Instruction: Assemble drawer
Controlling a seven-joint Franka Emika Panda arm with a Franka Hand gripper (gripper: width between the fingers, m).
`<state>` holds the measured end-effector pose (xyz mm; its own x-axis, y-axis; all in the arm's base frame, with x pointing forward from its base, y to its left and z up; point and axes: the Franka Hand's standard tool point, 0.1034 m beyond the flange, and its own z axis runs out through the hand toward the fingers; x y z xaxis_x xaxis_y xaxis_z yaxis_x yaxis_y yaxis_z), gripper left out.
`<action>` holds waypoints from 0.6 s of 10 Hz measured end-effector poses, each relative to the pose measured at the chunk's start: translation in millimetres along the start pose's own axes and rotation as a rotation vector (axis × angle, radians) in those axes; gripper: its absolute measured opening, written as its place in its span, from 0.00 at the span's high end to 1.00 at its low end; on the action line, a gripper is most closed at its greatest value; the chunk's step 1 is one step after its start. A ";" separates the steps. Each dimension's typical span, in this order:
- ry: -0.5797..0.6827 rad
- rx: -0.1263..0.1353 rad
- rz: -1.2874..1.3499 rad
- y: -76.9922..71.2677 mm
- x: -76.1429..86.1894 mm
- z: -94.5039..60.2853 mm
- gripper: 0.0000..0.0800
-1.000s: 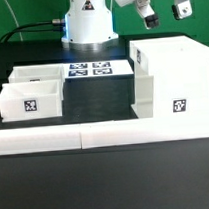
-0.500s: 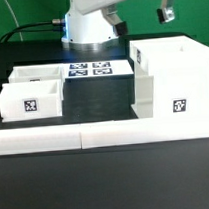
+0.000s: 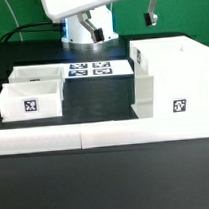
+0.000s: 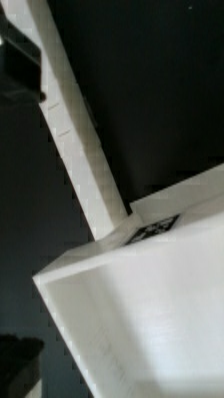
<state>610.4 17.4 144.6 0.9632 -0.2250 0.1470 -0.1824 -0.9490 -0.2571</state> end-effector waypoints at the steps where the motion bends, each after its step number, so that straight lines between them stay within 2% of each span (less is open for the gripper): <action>1: 0.006 -0.027 -0.146 9.7 -1.4 2.5 0.19; 4: 0.011 -0.085 -0.328 54.8 -11.1 1.0 0.19; 5: 0.001 -0.091 -0.327 69.3 -17.7 3.7 0.19; 6: -0.002 -0.094 -0.314 76.4 -18.6 3.6 0.19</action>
Offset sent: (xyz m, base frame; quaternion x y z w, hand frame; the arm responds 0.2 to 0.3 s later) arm -0.0387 -0.0533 -0.0086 -0.0598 0.0131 -0.1202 0.9909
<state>579.3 -50.1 118.8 0.9756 0.0817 0.2037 0.1058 -0.9882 -0.1107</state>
